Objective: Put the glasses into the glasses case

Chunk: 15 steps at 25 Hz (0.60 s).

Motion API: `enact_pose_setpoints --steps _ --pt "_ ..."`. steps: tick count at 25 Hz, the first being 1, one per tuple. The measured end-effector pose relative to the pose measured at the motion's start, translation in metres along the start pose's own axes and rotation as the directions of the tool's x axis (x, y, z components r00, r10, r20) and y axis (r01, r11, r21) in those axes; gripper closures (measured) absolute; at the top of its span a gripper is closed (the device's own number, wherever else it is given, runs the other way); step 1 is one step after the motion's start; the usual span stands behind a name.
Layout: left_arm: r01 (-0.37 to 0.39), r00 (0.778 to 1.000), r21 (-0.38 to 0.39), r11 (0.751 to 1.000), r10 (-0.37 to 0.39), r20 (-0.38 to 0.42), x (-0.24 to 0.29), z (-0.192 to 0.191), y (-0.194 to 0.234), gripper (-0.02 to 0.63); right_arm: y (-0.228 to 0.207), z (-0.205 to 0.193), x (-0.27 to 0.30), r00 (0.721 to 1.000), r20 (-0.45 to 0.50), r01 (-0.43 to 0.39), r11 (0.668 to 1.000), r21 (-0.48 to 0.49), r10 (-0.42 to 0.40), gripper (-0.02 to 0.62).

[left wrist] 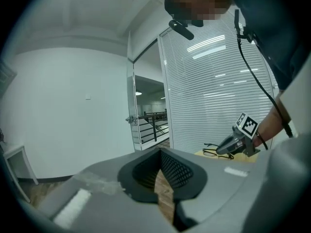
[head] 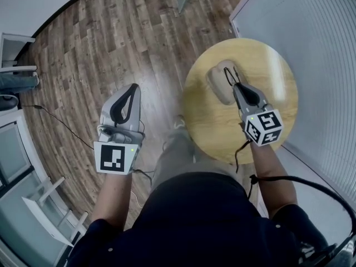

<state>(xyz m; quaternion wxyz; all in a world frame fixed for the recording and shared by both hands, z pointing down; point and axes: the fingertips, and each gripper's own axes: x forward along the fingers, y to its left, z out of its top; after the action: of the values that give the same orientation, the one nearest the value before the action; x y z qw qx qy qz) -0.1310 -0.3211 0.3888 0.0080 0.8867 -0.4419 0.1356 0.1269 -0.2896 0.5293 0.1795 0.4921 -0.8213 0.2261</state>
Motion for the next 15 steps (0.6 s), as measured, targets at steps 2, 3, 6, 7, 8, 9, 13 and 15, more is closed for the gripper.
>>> enact_pose_setpoints --steps 2,3,6,7,8,9,13,15 --pt "-0.002 1.000 -0.001 1.000 0.002 -0.002 0.000 -0.006 0.000 0.606 0.002 -0.006 0.002 1.000 -0.006 -0.001 1.000 -0.005 0.001 0.571" --pt "-0.001 1.000 -0.002 1.000 0.001 -0.007 0.001 -0.009 0.000 0.606 0.002 -0.010 0.004 1.000 -0.011 0.000 1.000 -0.004 0.000 0.571" --pt "0.012 0.999 -0.009 1.000 -0.012 -0.030 0.009 -0.021 -0.002 0.606 -0.004 -0.020 0.011 1.000 -0.030 0.000 1.000 0.004 0.000 0.571" --pt "0.020 0.999 -0.017 1.000 -0.021 -0.030 0.014 -0.023 -0.004 0.606 -0.006 -0.023 0.015 0.999 -0.035 -0.003 1.000 0.006 0.003 0.571" --pt "0.031 0.999 -0.023 0.999 -0.032 -0.030 0.018 -0.026 -0.008 0.606 -0.008 -0.026 0.019 0.999 -0.039 -0.006 1.000 0.006 0.006 0.571" --pt "0.043 0.998 -0.026 0.999 -0.044 -0.035 0.022 -0.029 -0.012 0.606 -0.008 -0.029 0.023 0.999 -0.042 -0.009 1.000 0.006 0.009 0.571" --pt "0.064 0.996 -0.041 0.997 -0.066 -0.061 0.031 -0.040 -0.018 0.606 -0.008 -0.038 0.039 0.998 -0.055 -0.012 1.000 0.022 0.013 0.571" --pt "0.064 0.995 -0.043 0.997 -0.067 -0.071 0.033 -0.048 -0.017 0.606 -0.010 -0.044 0.046 0.998 -0.064 -0.012 1.000 0.028 0.014 0.571"
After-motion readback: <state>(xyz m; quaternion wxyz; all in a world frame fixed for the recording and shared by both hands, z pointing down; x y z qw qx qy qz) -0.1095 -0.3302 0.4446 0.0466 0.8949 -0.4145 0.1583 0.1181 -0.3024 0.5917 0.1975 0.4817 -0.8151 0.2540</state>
